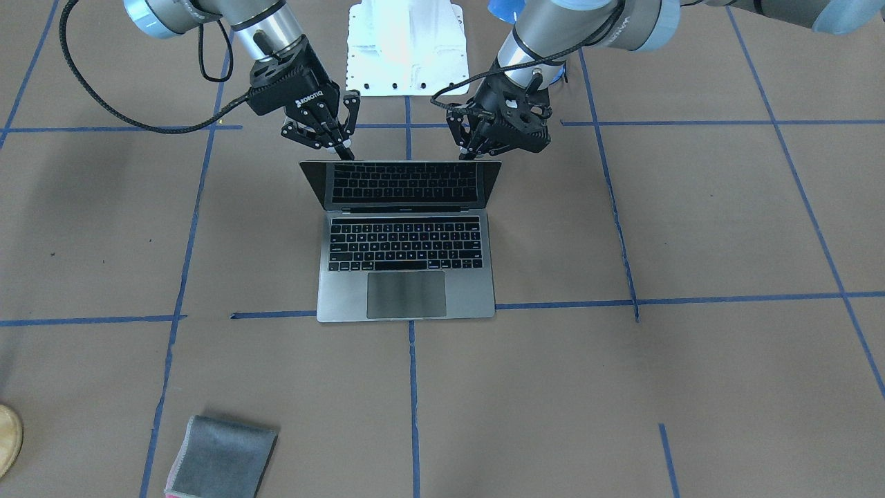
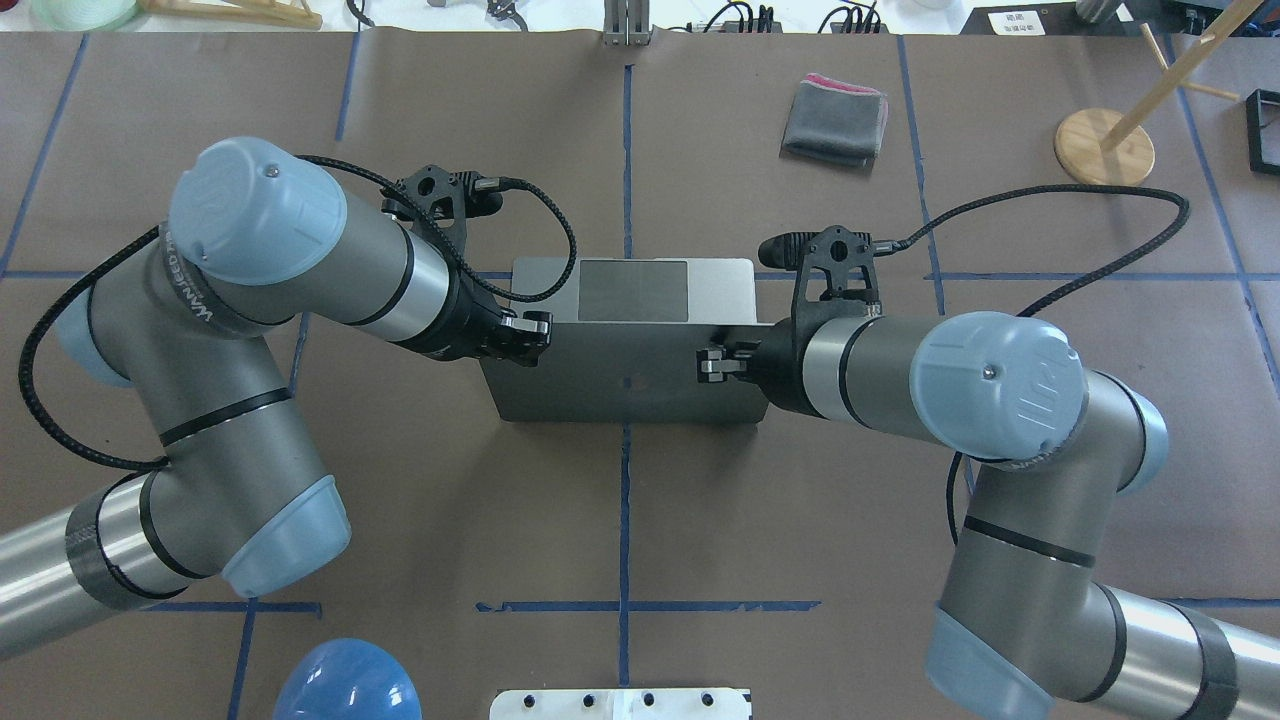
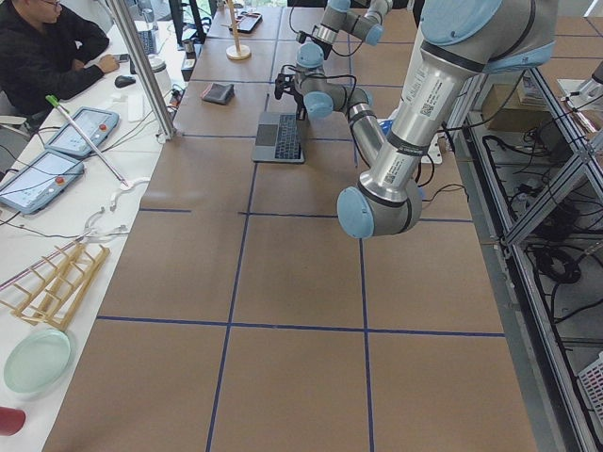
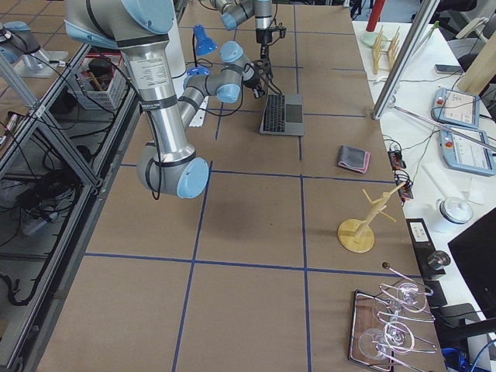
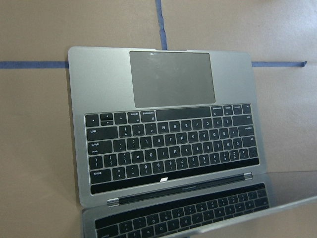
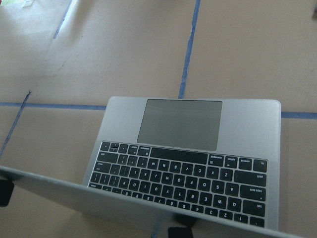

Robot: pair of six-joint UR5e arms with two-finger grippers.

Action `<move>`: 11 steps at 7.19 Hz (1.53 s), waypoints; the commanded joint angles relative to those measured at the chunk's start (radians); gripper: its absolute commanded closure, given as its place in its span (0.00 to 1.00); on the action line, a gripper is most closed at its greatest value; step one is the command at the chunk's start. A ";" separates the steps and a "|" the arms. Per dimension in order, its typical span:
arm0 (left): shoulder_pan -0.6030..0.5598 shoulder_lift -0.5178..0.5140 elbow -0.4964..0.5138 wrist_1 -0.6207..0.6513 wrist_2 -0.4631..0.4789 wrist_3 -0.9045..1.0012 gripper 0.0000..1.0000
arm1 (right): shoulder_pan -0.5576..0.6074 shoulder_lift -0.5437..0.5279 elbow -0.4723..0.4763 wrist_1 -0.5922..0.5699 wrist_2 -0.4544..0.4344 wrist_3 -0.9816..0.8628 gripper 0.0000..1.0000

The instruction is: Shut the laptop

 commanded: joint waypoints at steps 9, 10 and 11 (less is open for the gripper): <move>-0.028 -0.195 0.365 -0.089 0.011 0.014 1.00 | 0.087 0.168 -0.285 -0.007 0.008 -0.014 1.00; -0.031 -0.223 0.408 -0.094 0.011 0.014 1.00 | 0.089 0.178 -0.311 -0.007 0.009 -0.014 1.00; -0.036 -0.231 0.431 -0.100 0.011 0.014 1.00 | 0.090 0.177 -0.321 -0.007 0.012 -0.014 1.00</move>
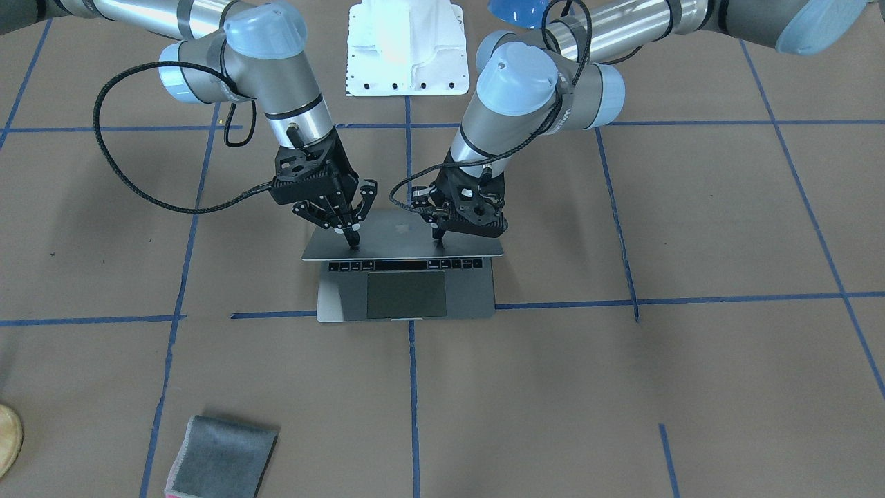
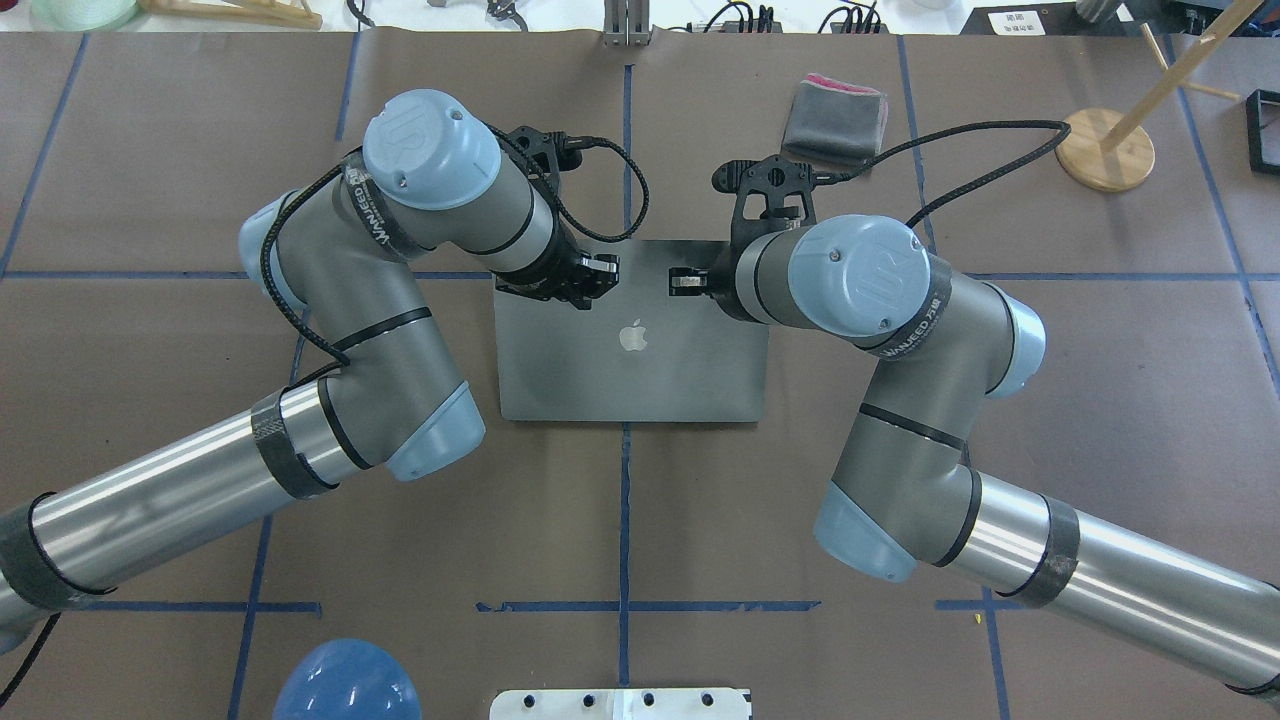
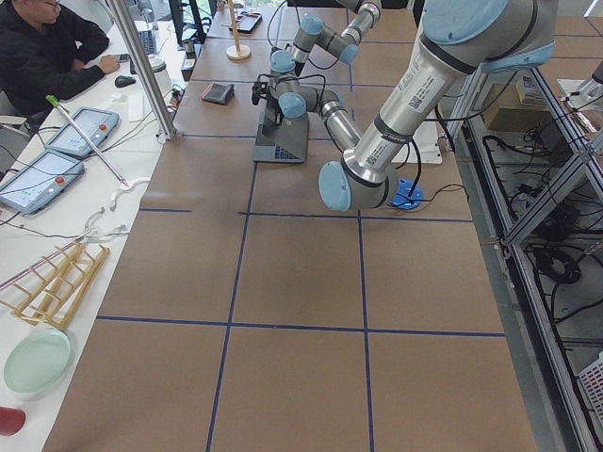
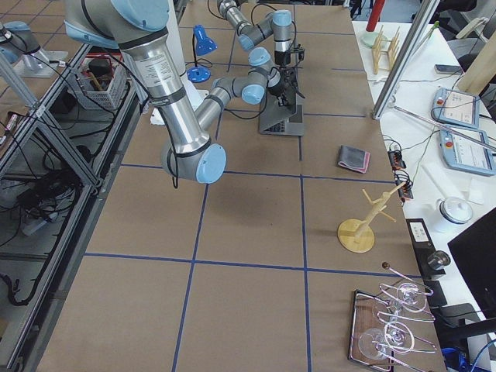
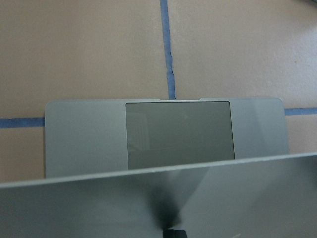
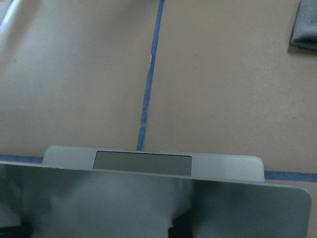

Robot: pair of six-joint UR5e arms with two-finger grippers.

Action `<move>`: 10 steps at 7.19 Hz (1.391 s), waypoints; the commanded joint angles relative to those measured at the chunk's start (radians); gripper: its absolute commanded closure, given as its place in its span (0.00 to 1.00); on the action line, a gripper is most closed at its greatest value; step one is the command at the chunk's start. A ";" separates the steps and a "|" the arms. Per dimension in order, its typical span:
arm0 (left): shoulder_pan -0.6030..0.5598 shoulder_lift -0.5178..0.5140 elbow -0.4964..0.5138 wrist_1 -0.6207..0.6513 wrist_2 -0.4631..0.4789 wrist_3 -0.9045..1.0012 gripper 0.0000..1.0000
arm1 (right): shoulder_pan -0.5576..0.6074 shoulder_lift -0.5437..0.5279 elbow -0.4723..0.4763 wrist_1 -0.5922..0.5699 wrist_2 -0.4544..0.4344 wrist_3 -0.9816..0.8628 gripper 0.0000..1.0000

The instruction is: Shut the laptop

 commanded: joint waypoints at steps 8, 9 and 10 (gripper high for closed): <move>-0.021 -0.074 0.278 -0.139 0.039 -0.002 1.00 | 0.076 0.090 -0.190 0.003 0.126 0.000 1.00; -0.021 -0.082 0.298 -0.139 0.039 -0.002 1.00 | 0.091 0.094 -0.190 0.003 0.153 0.000 1.00; -0.020 -0.089 0.316 -0.141 0.039 -0.002 1.00 | 0.102 0.094 -0.188 0.003 0.172 0.000 1.00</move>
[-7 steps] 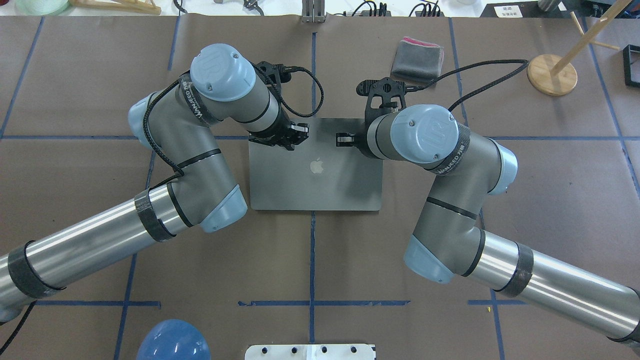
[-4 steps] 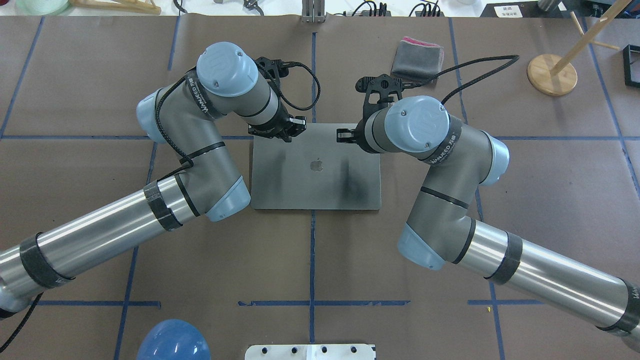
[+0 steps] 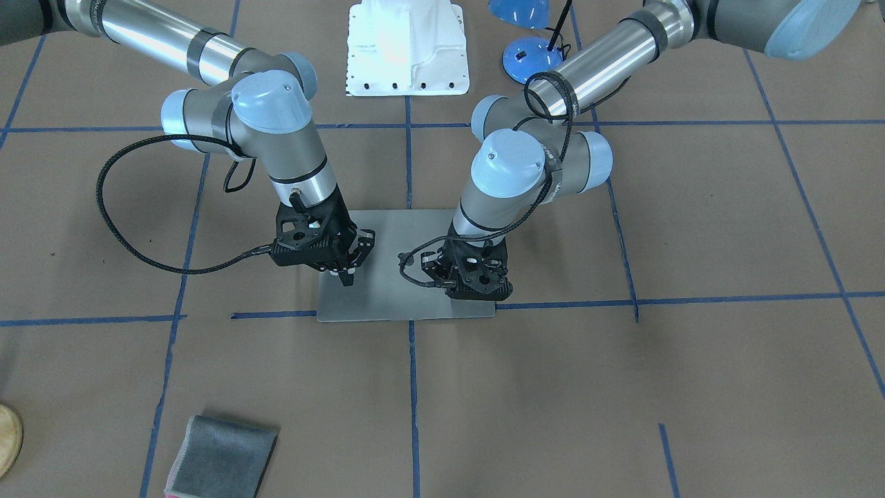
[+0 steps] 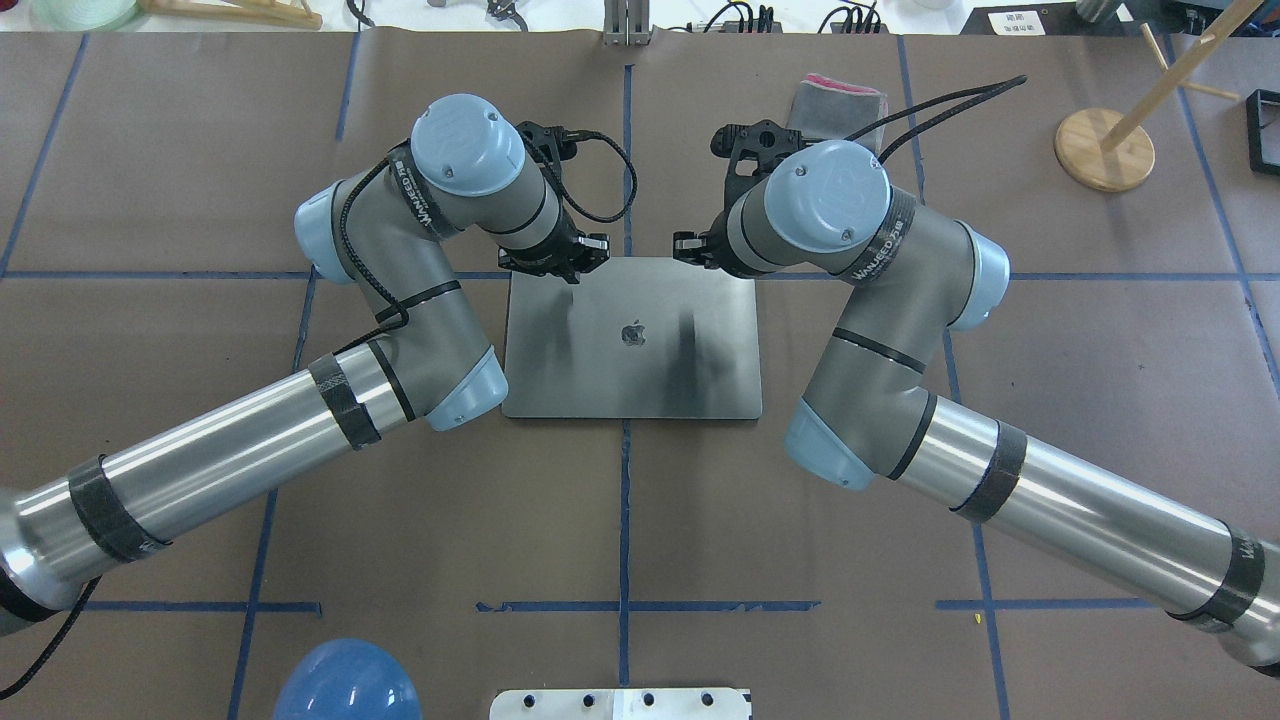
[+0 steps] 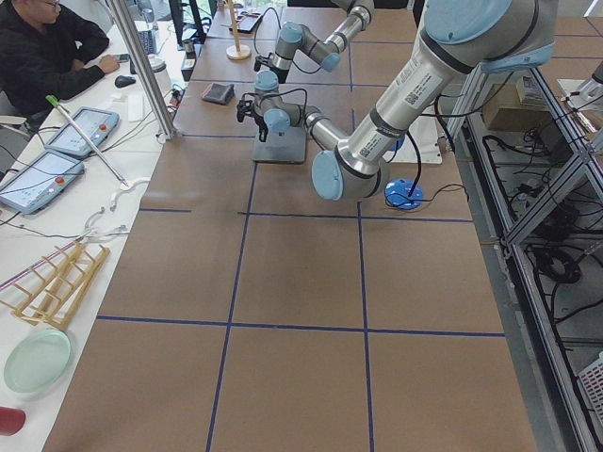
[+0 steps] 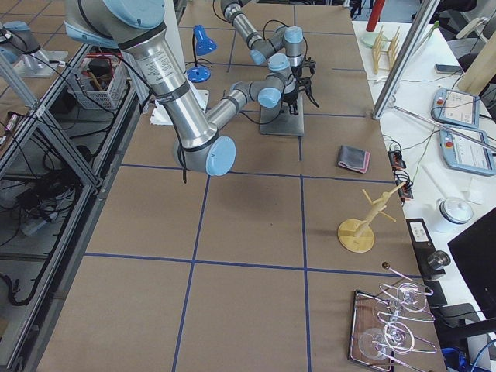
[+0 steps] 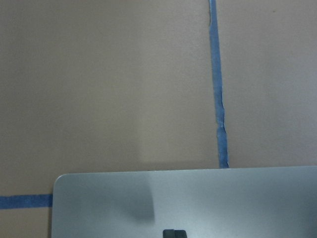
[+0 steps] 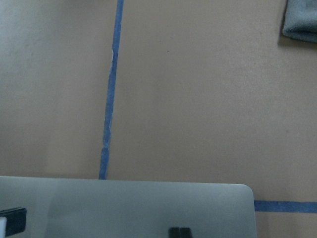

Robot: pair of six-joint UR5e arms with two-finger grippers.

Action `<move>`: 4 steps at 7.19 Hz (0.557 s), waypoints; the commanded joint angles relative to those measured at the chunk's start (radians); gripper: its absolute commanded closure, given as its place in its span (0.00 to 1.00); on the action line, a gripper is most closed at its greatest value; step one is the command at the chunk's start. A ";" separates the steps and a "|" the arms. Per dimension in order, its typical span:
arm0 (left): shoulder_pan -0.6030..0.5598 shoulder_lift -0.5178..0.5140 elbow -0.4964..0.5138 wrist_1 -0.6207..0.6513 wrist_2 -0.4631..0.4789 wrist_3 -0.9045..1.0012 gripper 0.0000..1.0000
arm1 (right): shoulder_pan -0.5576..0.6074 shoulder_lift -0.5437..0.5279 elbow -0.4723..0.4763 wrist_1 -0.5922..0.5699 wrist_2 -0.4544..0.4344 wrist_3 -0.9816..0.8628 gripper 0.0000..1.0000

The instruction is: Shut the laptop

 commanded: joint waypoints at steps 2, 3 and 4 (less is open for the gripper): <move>0.003 -0.017 0.048 -0.004 0.000 0.000 1.00 | 0.021 0.004 0.000 0.000 0.028 0.000 1.00; 0.003 -0.017 0.047 -0.003 0.000 0.000 1.00 | 0.024 0.005 0.002 0.000 0.029 0.002 1.00; 0.000 -0.018 0.043 -0.002 -0.002 -0.002 1.00 | 0.029 0.005 0.005 0.000 0.031 0.002 0.99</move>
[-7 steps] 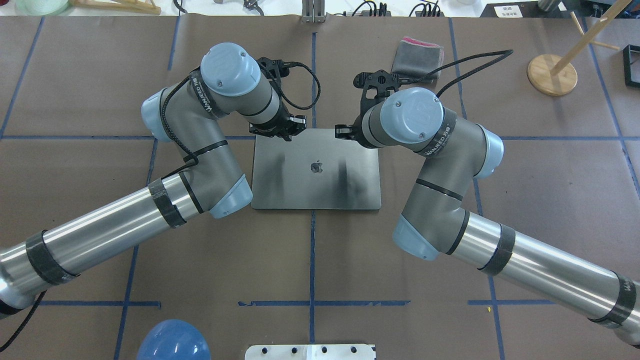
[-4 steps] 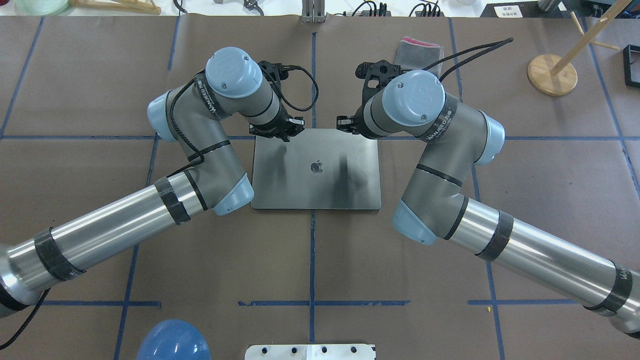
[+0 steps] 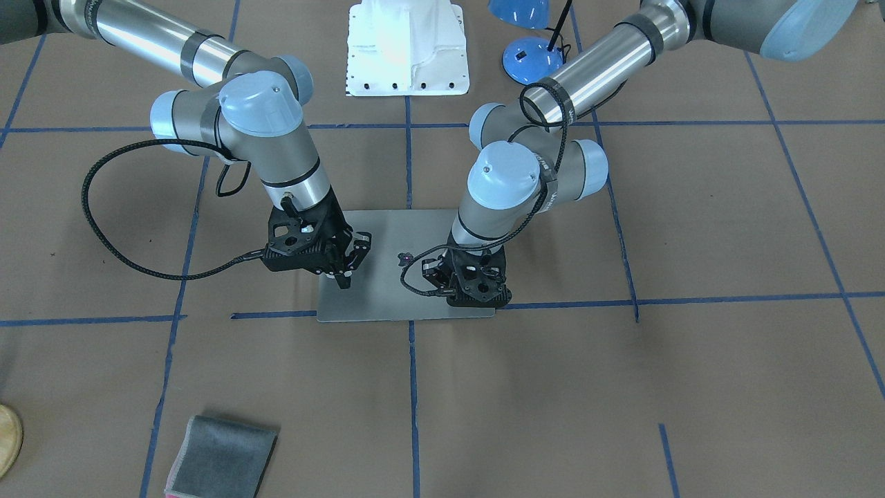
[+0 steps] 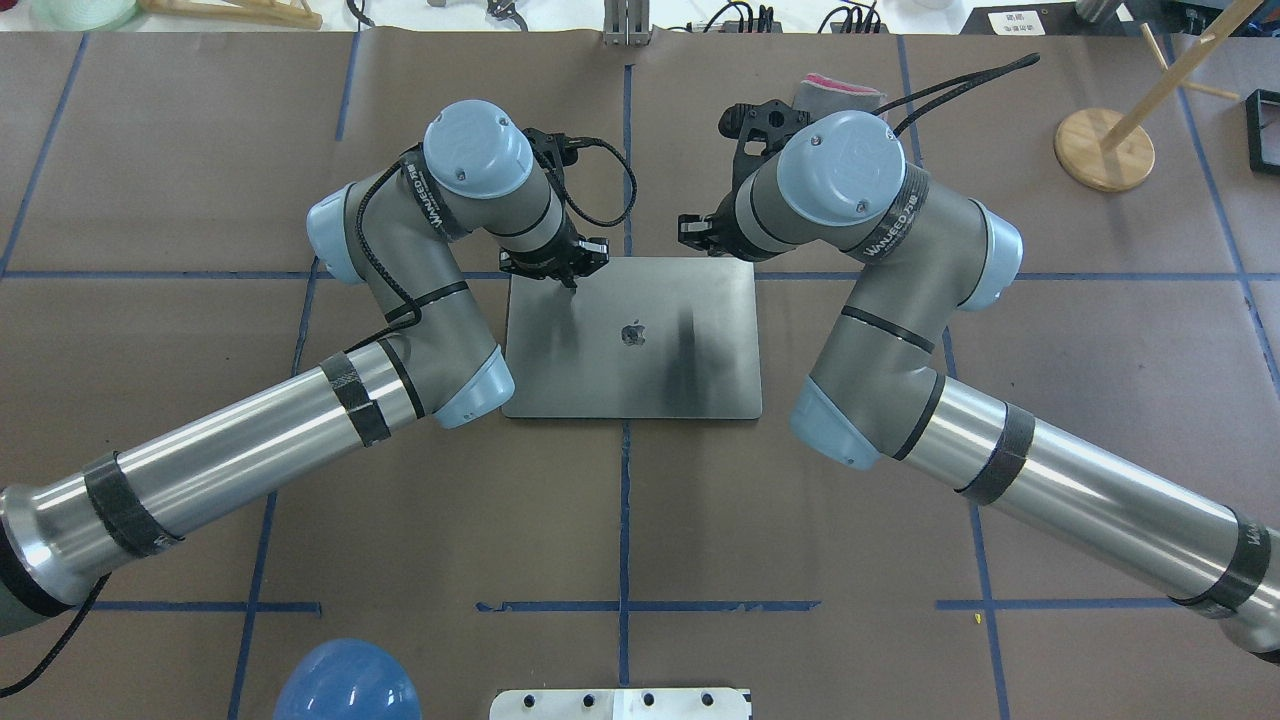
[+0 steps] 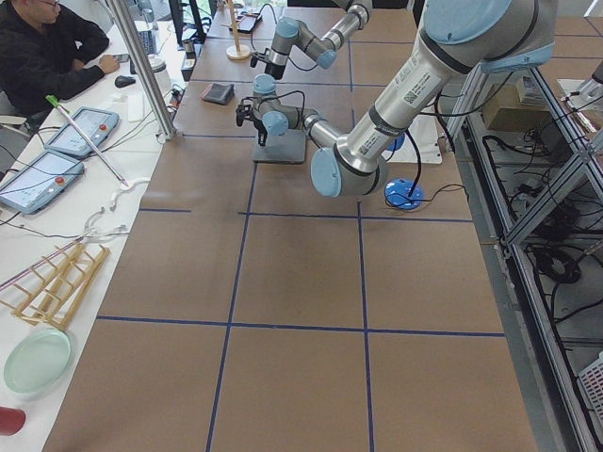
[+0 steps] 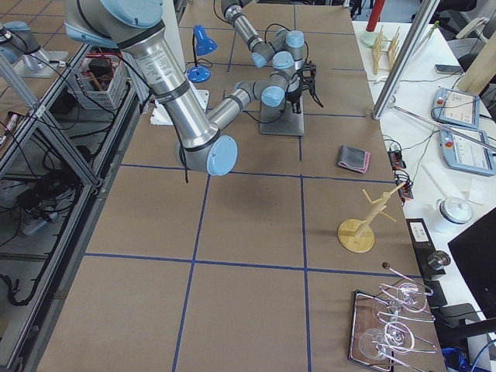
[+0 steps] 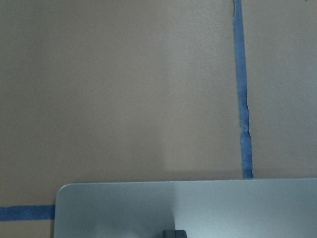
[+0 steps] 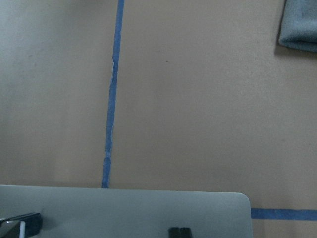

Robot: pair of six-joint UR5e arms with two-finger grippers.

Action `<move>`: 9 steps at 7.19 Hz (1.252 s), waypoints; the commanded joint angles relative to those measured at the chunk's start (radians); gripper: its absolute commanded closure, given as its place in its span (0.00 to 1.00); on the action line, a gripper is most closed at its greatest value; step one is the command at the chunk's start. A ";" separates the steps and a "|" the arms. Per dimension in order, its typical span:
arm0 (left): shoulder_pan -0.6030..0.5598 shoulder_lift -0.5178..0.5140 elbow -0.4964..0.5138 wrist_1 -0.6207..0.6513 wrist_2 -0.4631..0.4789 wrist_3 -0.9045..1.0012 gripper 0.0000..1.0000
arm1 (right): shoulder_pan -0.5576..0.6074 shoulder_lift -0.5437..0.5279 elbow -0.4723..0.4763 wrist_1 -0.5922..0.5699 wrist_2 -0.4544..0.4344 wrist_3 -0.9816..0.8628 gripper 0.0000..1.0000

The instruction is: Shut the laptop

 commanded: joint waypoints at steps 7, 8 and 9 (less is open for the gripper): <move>-0.220 0.200 -0.433 0.421 -0.182 0.203 0.00 | 0.307 -0.272 0.336 -0.297 0.341 -0.286 0.00; -0.279 0.270 -0.563 0.559 -0.182 0.346 0.00 | 0.351 -0.344 0.419 -0.430 0.337 -0.484 0.00; -0.334 0.368 -0.674 0.632 -0.184 0.458 0.00 | 0.422 -0.434 0.455 -0.451 0.350 -0.624 0.00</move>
